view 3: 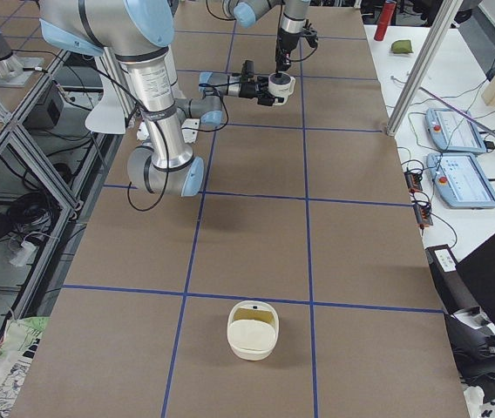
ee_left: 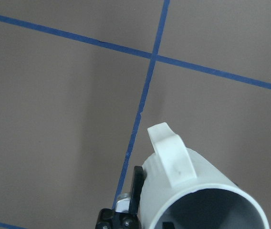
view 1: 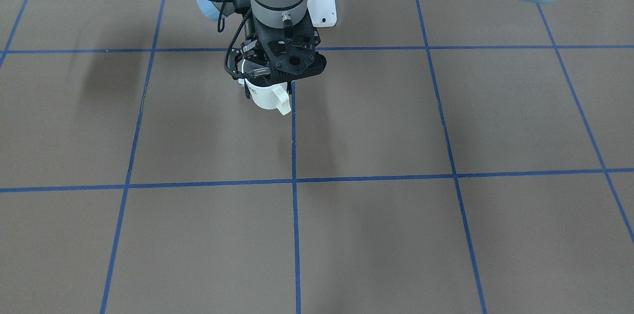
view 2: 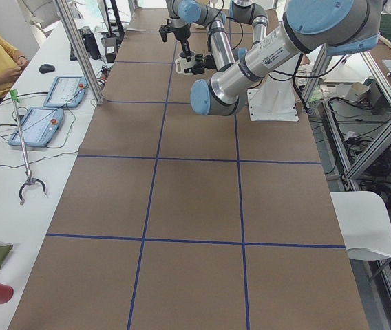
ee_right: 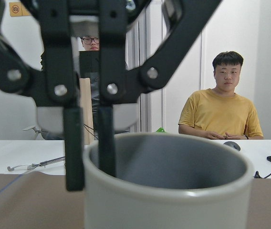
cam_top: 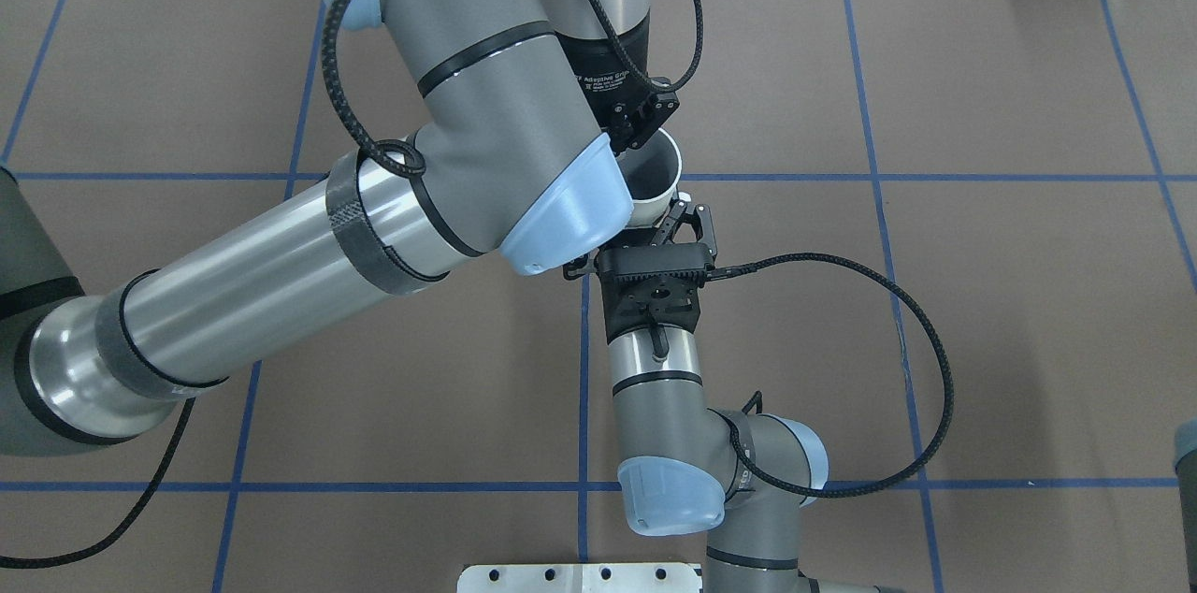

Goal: Left arm hands cup to right arm to dump lemon

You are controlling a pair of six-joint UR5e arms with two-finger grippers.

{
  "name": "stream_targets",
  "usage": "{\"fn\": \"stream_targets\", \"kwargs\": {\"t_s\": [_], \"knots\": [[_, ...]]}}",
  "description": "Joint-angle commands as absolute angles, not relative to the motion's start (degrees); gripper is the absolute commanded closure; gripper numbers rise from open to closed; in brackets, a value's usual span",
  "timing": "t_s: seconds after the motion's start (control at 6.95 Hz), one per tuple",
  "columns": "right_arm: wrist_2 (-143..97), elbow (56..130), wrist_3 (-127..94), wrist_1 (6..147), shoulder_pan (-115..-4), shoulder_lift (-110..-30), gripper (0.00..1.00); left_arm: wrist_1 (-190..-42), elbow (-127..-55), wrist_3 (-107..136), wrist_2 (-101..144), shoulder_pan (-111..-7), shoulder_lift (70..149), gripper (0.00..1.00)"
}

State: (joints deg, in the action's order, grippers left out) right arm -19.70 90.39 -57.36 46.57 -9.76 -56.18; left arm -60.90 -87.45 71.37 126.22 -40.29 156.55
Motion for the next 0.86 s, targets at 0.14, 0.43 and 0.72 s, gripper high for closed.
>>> {"fn": "stream_targets", "kwargs": {"t_s": [0.14,0.43,0.72], "knots": [[-19.78,90.70,-57.13,46.49,-9.76,-56.42,0.00,-59.06,-87.45,71.37,126.30,-40.25,157.06,1.00],[-19.69,89.92,-57.04,46.58,-9.67,-56.86,0.00,-59.06,-87.63,71.37,126.47,-40.25,157.24,1.00],[-19.69,88.78,-57.13,46.67,-9.06,-57.30,0.00,-59.06,-88.24,71.28,126.56,-40.43,157.67,1.00]]}}
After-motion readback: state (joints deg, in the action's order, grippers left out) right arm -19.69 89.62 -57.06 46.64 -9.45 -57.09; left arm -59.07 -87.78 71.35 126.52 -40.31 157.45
